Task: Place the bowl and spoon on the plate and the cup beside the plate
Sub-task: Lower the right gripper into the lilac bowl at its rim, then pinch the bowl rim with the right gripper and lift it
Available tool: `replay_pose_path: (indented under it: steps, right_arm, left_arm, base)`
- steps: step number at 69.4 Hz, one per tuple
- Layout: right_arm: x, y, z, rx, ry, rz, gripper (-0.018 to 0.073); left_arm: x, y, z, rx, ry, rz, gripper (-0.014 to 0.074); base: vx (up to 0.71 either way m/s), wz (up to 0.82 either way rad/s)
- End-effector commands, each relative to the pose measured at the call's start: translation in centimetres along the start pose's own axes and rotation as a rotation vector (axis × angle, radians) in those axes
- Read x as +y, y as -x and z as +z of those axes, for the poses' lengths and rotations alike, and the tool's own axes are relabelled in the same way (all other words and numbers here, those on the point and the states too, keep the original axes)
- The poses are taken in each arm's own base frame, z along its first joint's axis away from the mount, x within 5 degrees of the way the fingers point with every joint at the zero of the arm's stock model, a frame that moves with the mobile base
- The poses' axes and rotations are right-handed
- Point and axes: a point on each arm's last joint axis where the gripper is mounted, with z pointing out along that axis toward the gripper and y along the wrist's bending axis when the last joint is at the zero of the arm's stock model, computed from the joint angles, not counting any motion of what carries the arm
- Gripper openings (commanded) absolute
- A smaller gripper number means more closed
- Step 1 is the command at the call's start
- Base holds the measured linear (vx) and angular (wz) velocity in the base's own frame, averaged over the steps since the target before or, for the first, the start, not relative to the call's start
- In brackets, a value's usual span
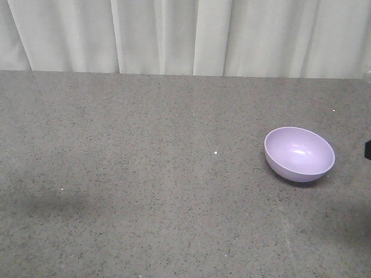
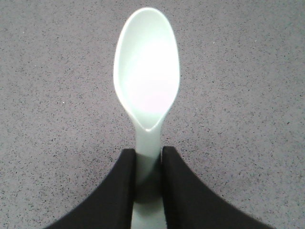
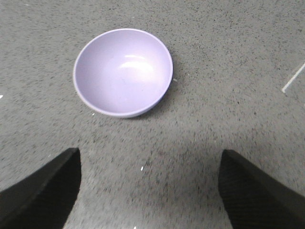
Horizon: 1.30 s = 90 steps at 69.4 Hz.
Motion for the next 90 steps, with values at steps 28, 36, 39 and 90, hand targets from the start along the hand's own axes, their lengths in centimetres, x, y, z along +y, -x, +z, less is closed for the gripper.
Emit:
replay_pose_path:
  steps: [28, 36, 39, 90]
  right_arm:
    - [0.0, 8.2, 10.3, 0.031, -0.073, -0.094, 0.0580]
    - [0.1, 8.6, 13.2, 0.083, -0.068, -0.126, 0.0580]
    - [0.1, 8.4, 14.5, 0.108, -0.068, -0.129, 0.0580]
    - [0.4, 6.1, 21.9, 0.290, -0.038, -0.088, 0.0188]
  left_arm:
    - [-0.1, 0.7, -1.6, -0.099, -0.020, 0.003, -0.0008]
    - [-0.1, 0.7, -1.6, -0.099, -0.020, 0.003, -0.0008]
    - [-0.1, 0.7, -1.6, -0.099, -0.020, 0.003, -0.0008]
    - [-0.1, 0.7, -1.6, -0.099, -0.020, 0.003, -0.0008]
  base:
    - [0.00, 0.00]
    - [0.00, 0.00]
    - [0.00, 0.00]
    - [0.00, 0.00]
